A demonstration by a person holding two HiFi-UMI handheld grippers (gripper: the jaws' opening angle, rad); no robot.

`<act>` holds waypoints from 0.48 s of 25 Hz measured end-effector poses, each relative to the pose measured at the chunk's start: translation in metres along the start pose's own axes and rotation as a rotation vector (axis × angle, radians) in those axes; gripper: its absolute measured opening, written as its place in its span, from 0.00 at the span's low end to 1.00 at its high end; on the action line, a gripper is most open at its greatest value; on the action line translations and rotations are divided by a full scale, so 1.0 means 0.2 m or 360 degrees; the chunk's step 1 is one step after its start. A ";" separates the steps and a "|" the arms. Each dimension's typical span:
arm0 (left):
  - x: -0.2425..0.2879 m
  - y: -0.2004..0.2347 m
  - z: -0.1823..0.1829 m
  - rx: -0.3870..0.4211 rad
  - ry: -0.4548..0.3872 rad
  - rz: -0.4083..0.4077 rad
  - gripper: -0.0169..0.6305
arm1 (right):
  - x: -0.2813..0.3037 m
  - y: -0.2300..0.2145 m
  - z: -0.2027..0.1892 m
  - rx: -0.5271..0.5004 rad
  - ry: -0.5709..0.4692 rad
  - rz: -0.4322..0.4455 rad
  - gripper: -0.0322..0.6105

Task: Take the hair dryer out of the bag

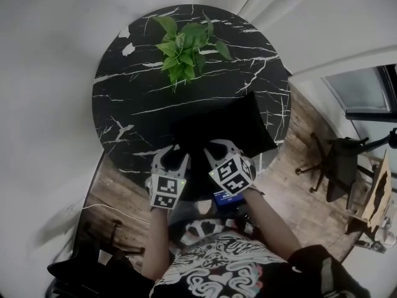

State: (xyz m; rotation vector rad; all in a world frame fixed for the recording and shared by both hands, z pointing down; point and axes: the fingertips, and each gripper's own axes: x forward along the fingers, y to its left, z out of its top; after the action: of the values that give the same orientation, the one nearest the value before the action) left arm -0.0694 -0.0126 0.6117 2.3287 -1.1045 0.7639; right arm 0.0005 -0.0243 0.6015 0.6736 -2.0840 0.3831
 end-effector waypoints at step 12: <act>0.01 -0.02 0.05 0.0006 -0.0014 -0.0020 0.29 | -0.07 -0.04 0.05 0.0129 -0.0094 -0.0003 0.09</act>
State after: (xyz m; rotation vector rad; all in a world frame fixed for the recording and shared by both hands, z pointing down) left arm -0.0632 -0.0172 0.6046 2.3424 -1.0920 0.7523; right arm 0.0054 -0.0306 0.5837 0.7428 -2.1323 0.4535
